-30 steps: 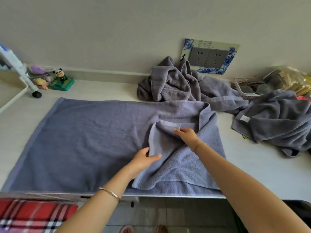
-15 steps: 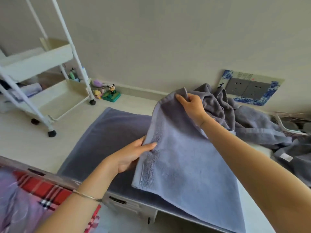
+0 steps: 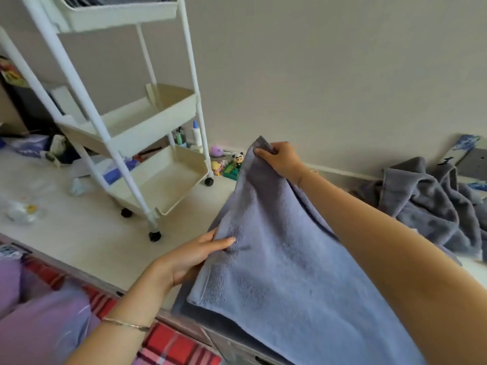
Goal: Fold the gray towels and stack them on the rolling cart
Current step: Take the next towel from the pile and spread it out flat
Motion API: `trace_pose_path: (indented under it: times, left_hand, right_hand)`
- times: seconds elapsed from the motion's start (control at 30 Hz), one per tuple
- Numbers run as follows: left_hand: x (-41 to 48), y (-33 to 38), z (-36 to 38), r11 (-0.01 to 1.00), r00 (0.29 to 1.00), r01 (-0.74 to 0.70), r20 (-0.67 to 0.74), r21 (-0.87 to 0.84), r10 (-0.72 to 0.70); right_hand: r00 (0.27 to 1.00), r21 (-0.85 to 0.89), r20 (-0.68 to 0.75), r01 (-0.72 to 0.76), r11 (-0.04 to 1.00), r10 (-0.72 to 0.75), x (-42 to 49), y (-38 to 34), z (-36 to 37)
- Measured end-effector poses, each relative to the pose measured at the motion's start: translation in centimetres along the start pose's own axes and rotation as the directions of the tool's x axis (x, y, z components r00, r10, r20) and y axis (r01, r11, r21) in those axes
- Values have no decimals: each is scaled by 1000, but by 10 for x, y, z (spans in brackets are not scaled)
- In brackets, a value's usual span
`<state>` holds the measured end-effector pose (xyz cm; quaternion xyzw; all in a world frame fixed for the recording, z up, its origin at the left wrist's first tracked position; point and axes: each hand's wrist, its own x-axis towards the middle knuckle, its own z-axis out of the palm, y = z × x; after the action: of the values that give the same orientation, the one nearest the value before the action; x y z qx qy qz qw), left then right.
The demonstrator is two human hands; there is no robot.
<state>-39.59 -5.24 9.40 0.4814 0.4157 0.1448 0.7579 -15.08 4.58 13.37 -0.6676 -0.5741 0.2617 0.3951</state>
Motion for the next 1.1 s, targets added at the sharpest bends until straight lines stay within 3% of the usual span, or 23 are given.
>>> trace_pose_path:
  times: [0.1, 0.23, 0.37, 0.5, 0.6, 0.7, 0.77, 0.87, 0.9, 1.0, 1.1]
  left_hand:
    - [28, -29, -42, 989, 993, 62, -107, 132, -48]
    - [62, -75, -75, 935, 955, 130, -294, 330, -30]
    - [72, -98, -88, 879, 935, 195, -354, 435, -32]
    - [65, -94, -81, 883, 972, 113, -235, 456, -3]
    - [56, -67, -75, 956, 986, -79, -122, 282, 117]
    - [60, -55, -92, 967, 981, -92, -145, 236, 128]
    - [66, -64, -108, 925, 971, 23, -230, 379, 69]
    - [73, -96, -120, 616, 909, 262, -405, 743, 102]
    - [72, -104, -118, 590, 894, 264, -423, 763, 148]
    - [66, -111, -114, 677, 875, 168, -424, 717, 233]
    - [63, -111, -122, 762, 873, 130, -438, 634, 216]
  right_hand:
    - [990, -202, 82, -94, 975, 112, 24, 36, 53]
    - [933, -200, 108, -318, 927, 343, 26, 91, 97]
    - [885, -350, 215, -324, 879, 412, 16, 125, 118]
    - [944, -284, 151, -244, 927, 295, 16, 134, 128]
    - [990, -70, -68, -131, 989, 126, 27, 117, 121]
    - [977, 19, -195, -90, 996, 92, 50, 102, 112]
    - [982, -52, -122, -150, 987, 143, 61, 108, 121]
    - [966, -330, 80, -208, 921, 247, 59, 136, 152]
    - [964, -380, 91, -198, 904, 249, 57, 140, 160]
    - [992, -474, 30, -92, 876, 121, 55, 134, 163]
    - [999, -487, -40, -31, 873, 14, 56, 123, 162]
